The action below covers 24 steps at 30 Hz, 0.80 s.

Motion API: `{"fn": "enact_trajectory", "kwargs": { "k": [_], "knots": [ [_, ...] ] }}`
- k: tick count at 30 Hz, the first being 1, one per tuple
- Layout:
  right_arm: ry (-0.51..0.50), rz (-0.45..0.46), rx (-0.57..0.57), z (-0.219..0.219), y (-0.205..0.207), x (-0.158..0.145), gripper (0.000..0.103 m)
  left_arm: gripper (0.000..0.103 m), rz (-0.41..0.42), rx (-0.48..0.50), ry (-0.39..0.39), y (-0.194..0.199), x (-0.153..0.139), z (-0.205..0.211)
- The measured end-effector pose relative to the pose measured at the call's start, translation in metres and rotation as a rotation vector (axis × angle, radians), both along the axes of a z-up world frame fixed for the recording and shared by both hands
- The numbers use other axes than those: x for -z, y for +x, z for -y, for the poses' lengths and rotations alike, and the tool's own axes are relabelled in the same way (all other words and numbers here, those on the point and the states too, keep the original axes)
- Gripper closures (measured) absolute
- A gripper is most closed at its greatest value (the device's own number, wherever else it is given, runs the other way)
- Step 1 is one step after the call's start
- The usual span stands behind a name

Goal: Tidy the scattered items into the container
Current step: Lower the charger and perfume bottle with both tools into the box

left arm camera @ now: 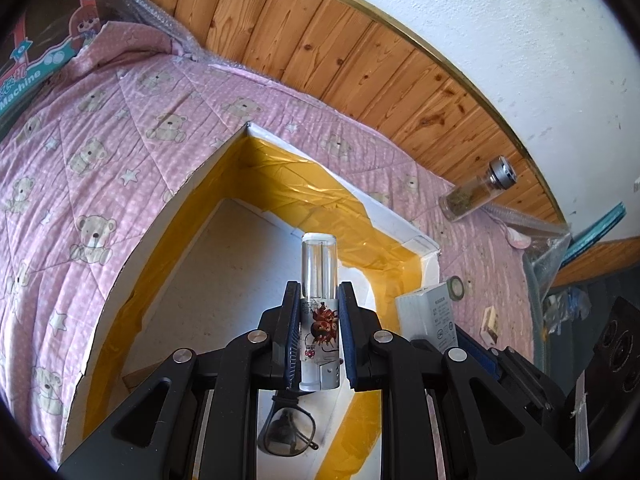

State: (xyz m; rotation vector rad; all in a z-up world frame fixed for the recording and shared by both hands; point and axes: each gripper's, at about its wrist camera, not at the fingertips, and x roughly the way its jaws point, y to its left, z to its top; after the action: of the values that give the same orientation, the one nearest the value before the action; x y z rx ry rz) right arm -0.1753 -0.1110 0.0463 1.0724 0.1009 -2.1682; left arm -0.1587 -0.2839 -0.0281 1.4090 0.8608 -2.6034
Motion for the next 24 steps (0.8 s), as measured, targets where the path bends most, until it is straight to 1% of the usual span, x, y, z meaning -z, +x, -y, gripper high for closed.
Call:
{"fn": "enact_trajectory", "kwargs": {
  "k": [9,16,20,24],
  "knots": [
    [0.033,0.03,0.005,0.006,-0.028,0.012,0.069,0.084,0.055,-0.008,-0.039,-0.021,0.011,0.002],
    [0.071,0.065,-0.014,0.013,-0.05,0.023,0.069,0.084,0.1,-0.012,-0.088,-0.037,0.024,0.004],
    [0.111,0.088,-0.026,0.019,-0.06,0.031,0.069,0.083,0.121,-0.028,-0.111,-0.044,0.032,0.007],
    [0.16,0.092,-0.043,0.025,-0.066,0.04,0.069,0.083,0.138,-0.033,-0.144,-0.05,0.039,0.007]
  ]
}}
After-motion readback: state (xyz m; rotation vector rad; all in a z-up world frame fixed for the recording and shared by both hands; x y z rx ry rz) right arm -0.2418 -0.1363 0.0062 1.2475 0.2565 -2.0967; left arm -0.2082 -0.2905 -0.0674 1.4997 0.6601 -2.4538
